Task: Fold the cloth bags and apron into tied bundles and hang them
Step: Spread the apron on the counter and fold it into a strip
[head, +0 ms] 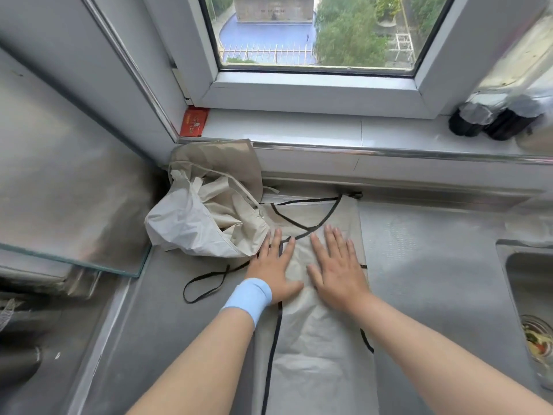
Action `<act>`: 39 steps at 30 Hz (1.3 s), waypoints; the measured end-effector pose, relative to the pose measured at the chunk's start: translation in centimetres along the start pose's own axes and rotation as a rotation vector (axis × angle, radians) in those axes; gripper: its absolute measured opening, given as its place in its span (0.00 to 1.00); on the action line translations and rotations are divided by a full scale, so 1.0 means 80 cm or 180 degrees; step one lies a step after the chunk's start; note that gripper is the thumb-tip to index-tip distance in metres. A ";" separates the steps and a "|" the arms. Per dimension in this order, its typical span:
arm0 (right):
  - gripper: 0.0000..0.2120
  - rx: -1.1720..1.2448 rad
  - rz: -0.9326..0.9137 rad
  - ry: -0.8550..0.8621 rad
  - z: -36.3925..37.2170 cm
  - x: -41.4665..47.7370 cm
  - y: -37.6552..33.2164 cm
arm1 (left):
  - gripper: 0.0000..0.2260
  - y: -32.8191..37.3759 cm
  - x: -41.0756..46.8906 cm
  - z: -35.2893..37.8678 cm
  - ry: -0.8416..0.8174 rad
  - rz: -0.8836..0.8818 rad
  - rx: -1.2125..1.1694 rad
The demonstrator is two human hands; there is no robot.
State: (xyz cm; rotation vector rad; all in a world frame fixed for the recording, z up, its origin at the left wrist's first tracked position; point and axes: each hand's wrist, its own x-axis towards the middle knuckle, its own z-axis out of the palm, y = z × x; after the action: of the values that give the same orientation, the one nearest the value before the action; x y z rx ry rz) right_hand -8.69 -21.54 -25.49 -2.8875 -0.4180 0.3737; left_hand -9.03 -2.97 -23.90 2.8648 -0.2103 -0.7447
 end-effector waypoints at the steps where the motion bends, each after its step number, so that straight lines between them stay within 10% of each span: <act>1: 0.36 -0.0007 0.0028 -0.0108 0.000 -0.001 0.007 | 0.42 0.001 0.009 -0.011 -0.0029 0.0077 -0.0003; 11: 0.33 -0.0490 0.0218 -0.0374 -0.022 0.021 0.021 | 0.15 0.026 -0.052 0.035 0.1856 0.0294 -0.0155; 16: 0.32 -0.0248 0.0087 0.0361 -0.003 -0.040 -0.005 | 0.23 0.020 -0.101 0.053 0.1537 -0.0307 -0.1051; 27: 0.34 -0.0272 0.0130 -0.0365 -0.003 -0.097 -0.035 | 0.31 0.030 -0.157 0.036 0.0198 -0.0839 -0.2680; 33: 0.34 -0.0323 0.0402 -0.0130 0.012 -0.160 -0.049 | 0.34 0.023 -0.206 0.055 -0.0197 -0.0687 -0.1704; 39: 0.34 -0.0497 0.0348 -0.0310 0.037 -0.204 -0.062 | 0.25 0.040 -0.202 0.067 0.1325 0.0208 0.0142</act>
State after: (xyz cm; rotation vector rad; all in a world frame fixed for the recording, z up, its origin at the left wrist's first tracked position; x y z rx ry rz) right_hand -25.89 -21.35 -23.63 -3.0621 -0.3186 0.5234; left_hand -25.93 -3.86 -20.26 2.9545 -0.2618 -0.1231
